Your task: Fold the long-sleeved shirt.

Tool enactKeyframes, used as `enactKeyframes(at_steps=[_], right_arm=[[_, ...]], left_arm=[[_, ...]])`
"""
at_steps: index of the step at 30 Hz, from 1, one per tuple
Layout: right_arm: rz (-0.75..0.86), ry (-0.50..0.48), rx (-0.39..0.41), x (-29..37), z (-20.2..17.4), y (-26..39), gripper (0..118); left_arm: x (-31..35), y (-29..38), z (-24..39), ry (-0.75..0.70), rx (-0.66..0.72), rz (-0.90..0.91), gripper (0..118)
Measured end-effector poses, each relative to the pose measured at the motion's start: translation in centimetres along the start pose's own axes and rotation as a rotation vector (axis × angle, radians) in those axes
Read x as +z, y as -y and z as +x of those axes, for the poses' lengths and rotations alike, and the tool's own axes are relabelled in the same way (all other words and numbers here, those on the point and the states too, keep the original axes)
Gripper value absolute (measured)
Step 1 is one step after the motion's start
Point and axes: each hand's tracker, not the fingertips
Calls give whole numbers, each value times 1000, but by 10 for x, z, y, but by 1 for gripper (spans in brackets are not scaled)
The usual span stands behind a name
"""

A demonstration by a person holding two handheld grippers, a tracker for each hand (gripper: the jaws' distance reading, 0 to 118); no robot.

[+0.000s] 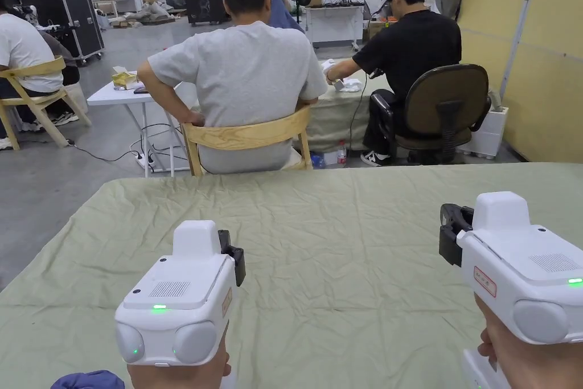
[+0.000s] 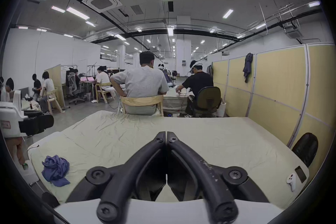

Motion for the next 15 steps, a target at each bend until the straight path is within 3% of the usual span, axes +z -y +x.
enactKeyframes(at_steps=[10,15], right_arm=[[-21,38,23,0,3,2,1],[-33,3,37,-6,-10,4,1]], left_arm=[[2,1,-2,-9,15,2,0],[10,8,-16,-26,19,-11,0]])
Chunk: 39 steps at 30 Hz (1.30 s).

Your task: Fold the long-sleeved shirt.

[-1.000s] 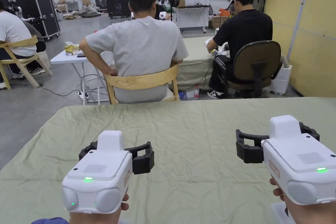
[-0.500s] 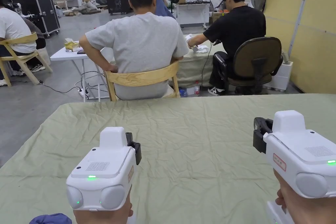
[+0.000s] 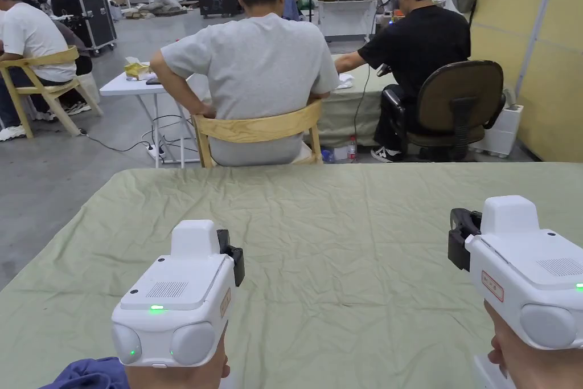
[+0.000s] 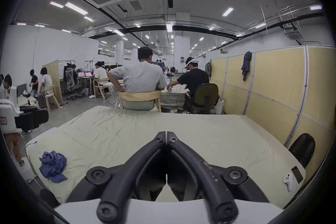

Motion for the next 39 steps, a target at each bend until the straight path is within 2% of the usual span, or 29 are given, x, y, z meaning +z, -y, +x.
enactKeyframes(at_steps=[3,9,22,26,31,35,39], right_arm=[[3,-35,16,-5,-20,2,1],[-7,-190,65,-21,-80,5,1],[-40,-539,110,-38,-226,18,1],[-50,-595,149,-35,-256,25,1],[-73,-631,149,-40,-271,33,1],[-95,-635,154,-45,-272,40,1],[-134,-624,171,-57,-271,53,1]], left_arm=[[8,6,-18,-65,23,-6,0],[37,22,-73,-178,40,-18,0],[125,72,-182,-473,117,-91,0],[144,84,-205,-531,157,-106,0],[144,87,-220,-529,171,-130,0],[122,80,-229,-415,162,-225,0],[81,76,-244,-290,27,-384,0]])
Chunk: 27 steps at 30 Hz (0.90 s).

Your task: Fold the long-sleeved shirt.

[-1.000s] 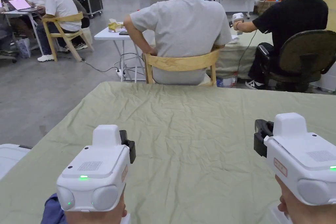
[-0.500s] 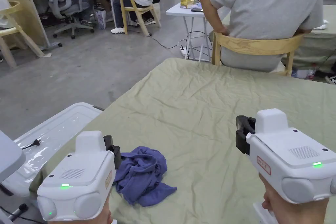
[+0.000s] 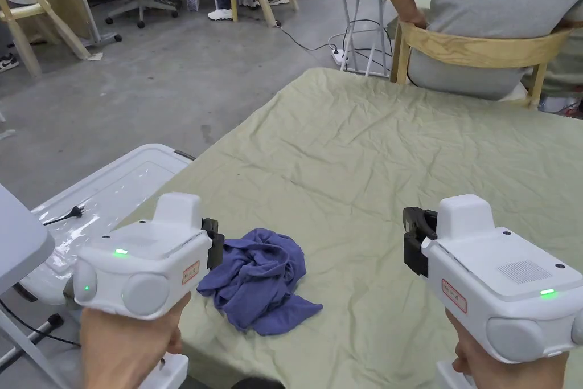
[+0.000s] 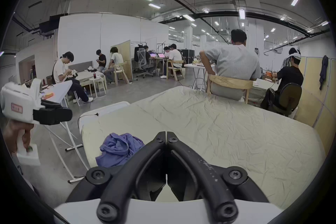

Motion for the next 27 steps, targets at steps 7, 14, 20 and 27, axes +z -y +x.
enactKeyframes(at_steps=[7,14,20,27], right_arm=[[-116,12,-20,-35,15,28,1],[-181,11,-36,-63,26,46,1],[-209,11,-52,-76,32,56,1],[-238,14,-53,-80,35,65,1]], left_arm=[[-80,-41,-6,227,-95,-324,0],[-144,-36,14,259,-234,-491,0],[-178,-34,18,284,-107,-484,41],[-217,1,18,289,-74,-598,99]])
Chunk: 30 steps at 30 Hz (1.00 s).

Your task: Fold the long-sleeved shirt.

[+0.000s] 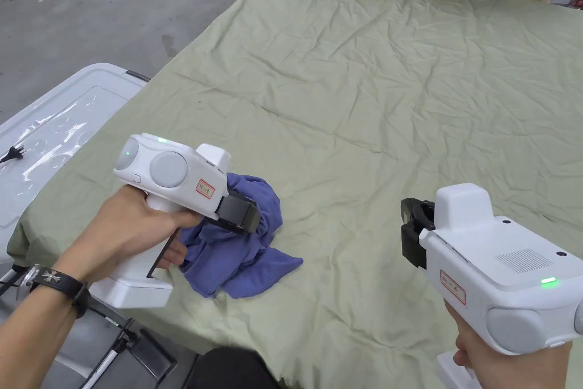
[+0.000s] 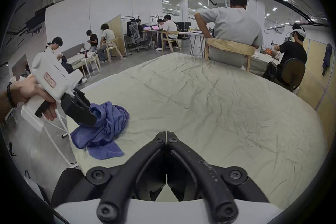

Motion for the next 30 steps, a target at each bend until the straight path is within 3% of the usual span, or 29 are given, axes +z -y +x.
enactKeyframes(at_steps=[4,8,10,11,12,16,19,23,30], right_arm=[[-9,0,-24,-2,3,3,1],[-18,5,-21,-2,2,4,1],[-17,3,-24,-2,2,4,1],[-15,3,-26,-1,2,4,1],[-14,2,-28,-2,1,3,1],[-9,1,-24,1,-1,2,1],[-3,0,-13,6,-2,1,1],[16,10,-16,18,1,-2,1],[81,39,-36,54,12,-9,1]], left_arm=[[-22,7,-5,-19,16,2,97],[-34,11,-8,-44,41,-5,74],[-33,13,-5,-47,3,18,50],[-31,14,-6,-26,2,26,26],[-30,16,-8,20,35,52,19],[-34,29,-18,28,216,128,18],[-33,40,-9,-11,145,146,17],[-11,52,2,-44,180,265,17],[63,58,22,-98,130,485,16]])
